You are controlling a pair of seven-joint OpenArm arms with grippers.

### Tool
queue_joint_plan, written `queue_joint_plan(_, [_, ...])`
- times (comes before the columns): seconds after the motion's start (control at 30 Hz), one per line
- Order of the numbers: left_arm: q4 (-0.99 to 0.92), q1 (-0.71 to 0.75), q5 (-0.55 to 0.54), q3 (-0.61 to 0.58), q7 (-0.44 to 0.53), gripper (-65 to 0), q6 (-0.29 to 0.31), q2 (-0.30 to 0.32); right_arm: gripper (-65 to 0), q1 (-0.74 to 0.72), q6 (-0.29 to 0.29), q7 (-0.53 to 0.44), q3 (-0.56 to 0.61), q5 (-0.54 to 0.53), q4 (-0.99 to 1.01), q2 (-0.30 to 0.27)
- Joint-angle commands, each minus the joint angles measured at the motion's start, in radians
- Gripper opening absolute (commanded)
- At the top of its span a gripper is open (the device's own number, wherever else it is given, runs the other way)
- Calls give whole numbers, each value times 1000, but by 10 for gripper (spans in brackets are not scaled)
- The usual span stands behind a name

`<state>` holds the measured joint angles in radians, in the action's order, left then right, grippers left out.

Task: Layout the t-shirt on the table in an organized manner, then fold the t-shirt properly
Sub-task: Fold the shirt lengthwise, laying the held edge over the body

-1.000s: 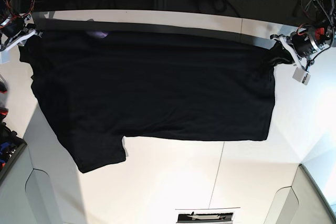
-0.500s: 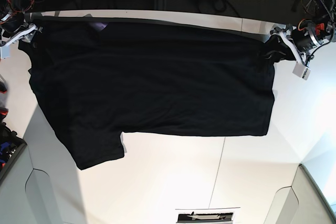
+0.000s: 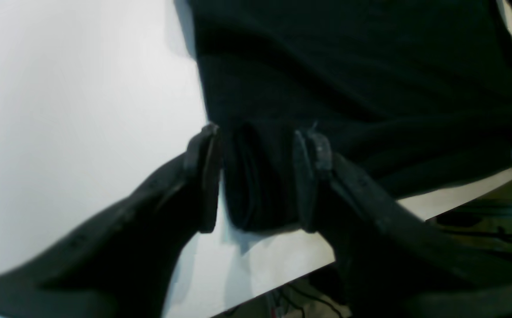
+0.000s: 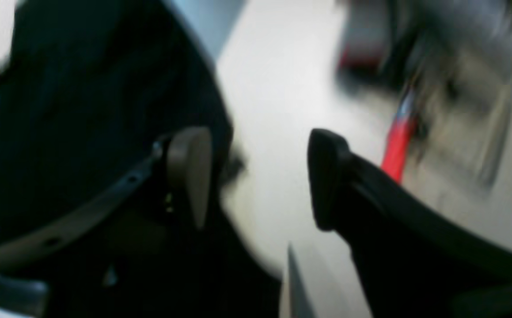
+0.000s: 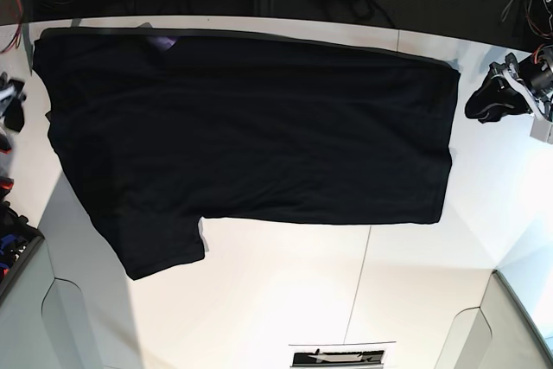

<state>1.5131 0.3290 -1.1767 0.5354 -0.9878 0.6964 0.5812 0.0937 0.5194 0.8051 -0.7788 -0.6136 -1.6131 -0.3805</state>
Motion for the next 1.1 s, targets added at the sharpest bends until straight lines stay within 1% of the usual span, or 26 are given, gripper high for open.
queue_joint_plan(0.0, [27,-5,-29,6,15,-359,2,20,-303,-49,0,-23,3,-6,0,-30])
queue_joint_plan(0.1, [67,-8,-27,6,17,-359,2,20,-303,-173,0,-28,55,8,84,-56])
queue_joint_plan(0.2, [97,-16,-13,6,28,-359,2,24,-303,-314,0,-58,146,48,223,-72])
queue_joint_plan(0.3, [97,-16,24,6,58,-359,2,35,-303,-435,0,-104,252,130,388,-73])
queue_joint_plan(0.4, [97,-16,55,5,87,-357,2,40,-303,-513,0,-153,345,167,545,-72])
queue_joint_plan(0.43, [97,-16,69,3,101,-348,2,40,-303,-529,0,-172,371,176,591,-71])
queue_joint_plan(0.53, [94,-16,140,-11,188,-323,2,40,-303,-557,-15,-208,428,199,698,-67])
queue_joint_plan(0.6, [90,-16,190,-28,249,-312,2,40,-303,-554,-23,-214,439,208,737,-64])
queue_joint_plan(0.67, [77,-28,229,-53,284,-288,2,40,-303,-542,-21,-212,439,211,754,-65])
queue_joint_plan(0.73, [44,-69,272,-89,298,-288,2,40,-303,-528,-13,-201,439,211,755,-65])
queue_joint_plan(0.9, [-120,-251,352,-200,348,-288,2,40,-303,-504,-10,-156,439,209,754,-65])
queue_joint_plan(0.97, [-209,-343,380,-242,356,-288,2,40,-303,-494,-10,-148,439,204,754,-65])
queue_joint_plan(1.07, [-372,-484,417,-305,398,-288,2,39,-303,-488,-10,-122,439,203,754,-65])
